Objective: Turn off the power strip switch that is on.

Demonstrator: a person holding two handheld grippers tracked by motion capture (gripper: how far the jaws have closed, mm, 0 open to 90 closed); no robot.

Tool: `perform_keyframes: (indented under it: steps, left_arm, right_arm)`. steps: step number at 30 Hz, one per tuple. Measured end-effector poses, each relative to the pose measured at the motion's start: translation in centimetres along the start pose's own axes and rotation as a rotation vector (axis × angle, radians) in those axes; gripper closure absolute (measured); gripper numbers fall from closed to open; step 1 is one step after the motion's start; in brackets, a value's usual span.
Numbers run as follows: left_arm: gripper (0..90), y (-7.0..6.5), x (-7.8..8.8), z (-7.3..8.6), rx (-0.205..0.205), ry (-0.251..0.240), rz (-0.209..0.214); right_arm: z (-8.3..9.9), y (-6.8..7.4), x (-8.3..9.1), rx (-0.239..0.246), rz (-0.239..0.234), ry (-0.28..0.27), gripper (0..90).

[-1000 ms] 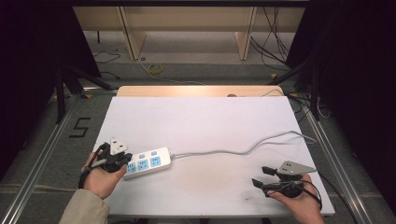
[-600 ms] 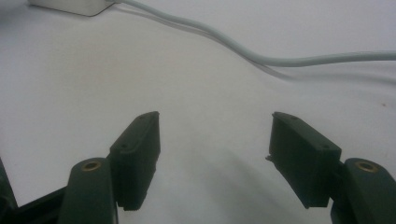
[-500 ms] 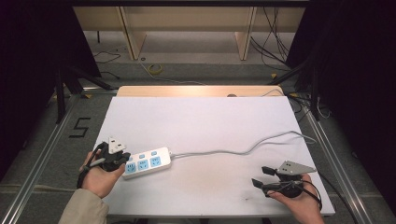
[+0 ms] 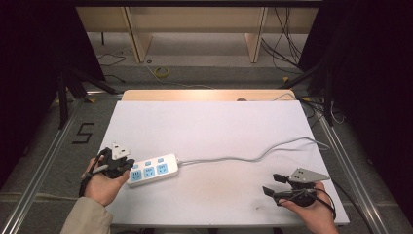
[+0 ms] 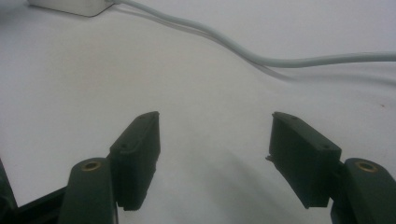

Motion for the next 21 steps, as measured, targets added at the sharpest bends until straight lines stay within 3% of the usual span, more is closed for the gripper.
perform_keyframes:
  steps: [6,21]
  left_arm:
    - [89.8,0.19,-0.09,0.13,-0.017,0.011,-0.017]
    - [89.9,0.48,-0.27,0.10,-0.011,0.030,-0.010]
  right_arm:
    - [-0.01,0.00,0.03,0.000,0.001,0.001,34.6]
    - [-0.01,-0.04,0.02,0.003,0.003,0.001,34.6]
Point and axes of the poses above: each handheld gripper's, and its own axes: x roughly backward along the jaws, z roughly out of its underside, y roughly to its left, the point moved 9 cm from there along -x, roughly forward along the jaws, and after that the axes turned 12 degrees about -y, right-handed, at the moved point
